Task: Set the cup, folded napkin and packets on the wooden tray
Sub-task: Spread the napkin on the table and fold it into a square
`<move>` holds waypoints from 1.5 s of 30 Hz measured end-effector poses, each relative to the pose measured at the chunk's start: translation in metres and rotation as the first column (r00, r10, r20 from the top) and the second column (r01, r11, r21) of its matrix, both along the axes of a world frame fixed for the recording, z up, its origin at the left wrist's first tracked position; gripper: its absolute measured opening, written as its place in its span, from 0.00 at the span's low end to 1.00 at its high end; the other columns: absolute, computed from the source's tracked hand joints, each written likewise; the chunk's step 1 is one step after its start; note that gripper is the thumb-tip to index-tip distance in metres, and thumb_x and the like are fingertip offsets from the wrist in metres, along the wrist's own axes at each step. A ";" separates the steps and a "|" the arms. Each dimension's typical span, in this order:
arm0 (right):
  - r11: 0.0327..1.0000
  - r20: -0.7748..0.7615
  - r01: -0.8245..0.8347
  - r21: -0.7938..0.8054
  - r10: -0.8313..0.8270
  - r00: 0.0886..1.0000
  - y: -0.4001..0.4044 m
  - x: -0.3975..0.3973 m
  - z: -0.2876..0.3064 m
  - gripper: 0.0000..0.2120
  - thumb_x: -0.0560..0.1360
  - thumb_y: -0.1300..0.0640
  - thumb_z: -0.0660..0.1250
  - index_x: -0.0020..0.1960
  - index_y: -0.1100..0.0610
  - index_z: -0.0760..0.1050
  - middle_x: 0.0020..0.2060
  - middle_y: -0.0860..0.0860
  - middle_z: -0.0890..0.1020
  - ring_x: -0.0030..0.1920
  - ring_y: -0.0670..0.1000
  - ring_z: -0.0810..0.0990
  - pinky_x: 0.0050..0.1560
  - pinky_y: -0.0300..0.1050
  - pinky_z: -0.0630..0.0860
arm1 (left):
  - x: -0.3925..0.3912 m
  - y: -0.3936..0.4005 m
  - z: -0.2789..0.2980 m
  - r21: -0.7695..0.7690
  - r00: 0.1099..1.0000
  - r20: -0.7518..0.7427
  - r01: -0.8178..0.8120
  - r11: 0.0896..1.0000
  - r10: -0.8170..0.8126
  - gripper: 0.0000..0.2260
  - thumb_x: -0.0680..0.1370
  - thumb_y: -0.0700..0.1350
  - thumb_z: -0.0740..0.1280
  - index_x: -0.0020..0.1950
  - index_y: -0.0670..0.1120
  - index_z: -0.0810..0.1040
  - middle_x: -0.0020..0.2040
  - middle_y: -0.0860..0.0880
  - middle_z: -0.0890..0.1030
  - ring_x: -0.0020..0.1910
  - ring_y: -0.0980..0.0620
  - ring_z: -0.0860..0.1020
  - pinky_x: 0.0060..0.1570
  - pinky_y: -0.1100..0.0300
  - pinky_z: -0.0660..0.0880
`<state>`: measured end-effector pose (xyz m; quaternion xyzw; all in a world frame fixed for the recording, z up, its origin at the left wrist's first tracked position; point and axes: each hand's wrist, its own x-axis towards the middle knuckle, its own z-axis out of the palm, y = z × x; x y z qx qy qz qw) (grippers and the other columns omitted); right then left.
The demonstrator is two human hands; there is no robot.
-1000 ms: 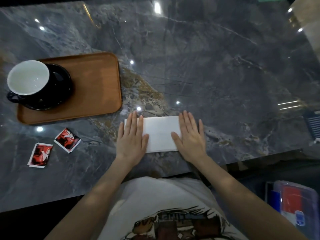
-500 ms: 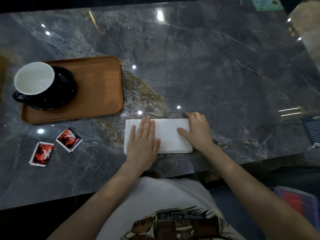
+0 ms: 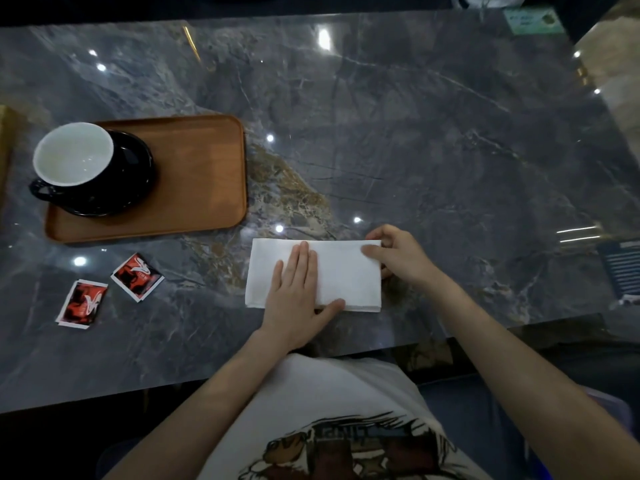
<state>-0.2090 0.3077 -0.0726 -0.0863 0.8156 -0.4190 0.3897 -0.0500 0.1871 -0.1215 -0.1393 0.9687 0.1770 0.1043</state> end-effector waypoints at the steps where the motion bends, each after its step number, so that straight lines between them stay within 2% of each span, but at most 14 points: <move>1: 0.999 0.037 0.028 -0.016 -0.027 0.999 -0.001 -0.001 0.002 0.08 0.75 0.63 0.65 0.54 0.62 0.73 0.35 0.52 0.77 0.35 0.49 0.78 0.26 0.39 0.77 | 0.001 -0.003 0.002 0.029 0.999 -0.008 0.034 0.999 -0.034 0.45 0.69 0.72 0.37 0.75 0.41 0.43 0.75 0.46 0.40 0.75 0.49 0.40 0.71 0.51 0.38; 5: 0.998 0.139 0.047 -0.044 -0.041 0.989 -0.006 -0.004 0.012 0.12 0.74 0.66 0.65 0.58 0.64 0.74 0.38 0.56 0.78 0.33 0.49 0.77 0.25 0.38 0.77 | 0.005 0.000 0.015 0.138 0.993 -0.040 0.112 0.984 -0.108 0.45 0.69 0.67 0.54 0.75 0.42 0.40 0.75 0.47 0.38 0.74 0.51 0.38 0.73 0.54 0.38; 9: 0.999 0.179 0.031 -0.029 -0.025 0.983 -0.015 -0.005 0.024 0.13 0.73 0.67 0.63 0.56 0.62 0.76 0.36 0.59 0.77 0.29 0.53 0.75 0.21 0.37 0.76 | 0.005 0.027 0.024 0.207 0.998 0.028 -0.054 0.977 0.050 0.42 0.69 0.62 0.56 0.72 0.33 0.55 0.73 0.34 0.60 0.72 0.38 0.59 0.70 0.46 0.59; 12: 1.000 0.174 0.007 -0.015 -0.004 0.985 -0.026 -0.003 0.033 0.12 0.73 0.67 0.60 0.54 0.61 0.77 0.31 0.57 0.75 0.19 0.49 0.74 0.18 0.36 0.73 | 0.006 0.041 0.034 0.272 0.980 -0.053 -0.170 0.947 0.191 0.39 0.73 0.59 0.61 0.73 0.36 0.54 0.74 0.38 0.59 0.74 0.42 0.58 0.72 0.55 0.55; 15: 0.999 0.206 -0.022 -0.026 0.027 0.978 -0.041 -0.001 0.041 0.11 0.73 0.68 0.58 0.51 0.64 0.77 0.25 0.56 0.75 0.16 0.48 0.73 0.18 0.36 0.72 | 0.012 0.041 0.045 0.450 0.897 -0.061 -0.367 0.814 0.438 0.35 0.73 0.54 0.67 0.74 0.42 0.57 0.72 0.44 0.67 0.70 0.49 0.65 0.66 0.58 0.64; 18: 0.995 0.257 -0.076 -0.072 0.092 0.962 -0.058 0.001 0.048 0.07 0.74 0.64 0.61 0.47 0.64 0.77 0.20 0.54 0.75 0.16 0.49 0.72 0.18 0.36 0.71 | 0.015 0.035 0.052 0.585 0.789 -0.038 -0.479 0.654 0.613 0.19 0.74 0.47 0.67 0.64 0.42 0.72 0.49 0.49 0.82 0.46 0.52 0.79 0.43 0.59 0.73; 20: 0.989 0.279 -0.109 -0.099 0.133 0.951 -0.068 0.001 0.050 0.09 0.74 0.60 0.60 0.45 0.63 0.77 0.19 0.53 0.75 0.17 0.49 0.71 0.19 0.36 0.68 | 0.016 0.031 0.052 0.655 0.694 0.005 -0.546 0.522 0.720 0.06 0.76 0.42 0.65 0.41 0.40 0.76 0.29 0.52 0.75 0.29 0.59 0.72 0.30 0.64 0.66; 23: 0.989 0.175 -0.112 -0.097 0.128 0.976 -0.077 -0.005 0.041 0.14 0.74 0.60 0.57 0.44 0.64 0.80 0.25 0.55 0.76 0.19 0.48 0.69 0.19 0.36 0.60 | 0.018 0.026 0.047 0.734 0.567 0.146 -0.612 0.296 0.810 0.16 0.76 0.39 0.64 0.28 0.45 0.68 0.24 0.53 0.68 0.22 0.62 0.68 0.23 0.70 0.61; 26: 0.975 0.029 -0.211 -0.063 0.213 0.977 -0.077 -0.007 0.028 0.15 0.71 0.69 0.56 0.47 0.63 0.80 0.33 0.53 0.77 0.20 0.40 0.70 0.20 0.32 0.63 | 0.019 0.023 0.041 0.789 0.497 0.267 -0.605 0.109 0.826 0.10 0.75 0.39 0.65 0.33 0.40 0.72 0.30 0.45 0.72 0.31 0.58 0.71 0.35 0.63 0.67; 28: 0.940 0.030 -0.338 -0.053 0.340 0.940 -0.076 -0.004 0.023 0.16 0.70 0.73 0.56 0.49 0.64 0.79 0.28 0.49 0.76 0.20 0.37 0.70 0.22 0.27 0.64 | 0.020 0.021 0.037 0.825 0.433 0.350 -0.563 -0.054 0.831 0.07 0.75 0.38 0.65 0.37 0.41 0.74 0.37 0.42 0.73 0.39 0.50 0.72 0.42 0.54 0.69; 33: 0.854 0.046 -0.518 -0.046 0.520 0.853 -0.086 -0.002 0.015 0.06 0.72 0.66 0.63 0.44 0.63 0.78 0.30 0.51 0.74 0.25 0.40 0.72 0.24 0.28 0.65 | 0.021 0.017 0.041 0.814 0.321 0.552 -0.408 -0.414 0.769 0.05 0.77 0.40 0.64 0.52 0.45 0.76 0.48 0.48 0.81 0.47 0.51 0.80 0.42 0.65 0.78; 35: 0.819 0.052 -0.572 -0.026 0.573 0.818 -0.091 -0.002 0.010 0.05 0.73 0.60 0.65 0.39 0.59 0.77 0.29 0.50 0.74 0.27 0.41 0.73 0.24 0.28 0.65 | 0.024 0.015 0.040 0.798 0.301 0.584 -0.379 -0.467 0.754 0.10 0.76 0.41 0.65 0.57 0.44 0.75 0.51 0.47 0.81 0.49 0.50 0.80 0.47 0.60 0.78; 39: 0.804 0.030 -0.594 -0.028 0.594 0.804 -0.098 -0.003 0.000 0.17 0.74 0.52 0.68 0.27 0.52 0.70 0.24 0.47 0.71 0.25 0.42 0.71 0.24 0.29 0.65 | 0.028 0.011 0.039 0.764 0.280 0.630 -0.389 -0.514 0.724 0.12 0.74 0.40 0.68 0.56 0.40 0.77 0.51 0.44 0.83 0.51 0.47 0.81 0.55 0.53 0.76; 45: 0.724 -0.224 -0.689 0.038 0.678 0.700 -0.107 0.000 -0.016 0.21 0.75 0.49 0.66 0.25 0.49 0.67 0.24 0.46 0.68 0.26 0.42 0.68 0.32 0.38 0.62 | 0.031 0.007 0.037 0.723 0.283 0.687 -0.358 -0.591 0.670 0.09 0.73 0.39 0.68 0.53 0.41 0.77 0.53 0.43 0.81 0.54 0.46 0.79 0.59 0.54 0.74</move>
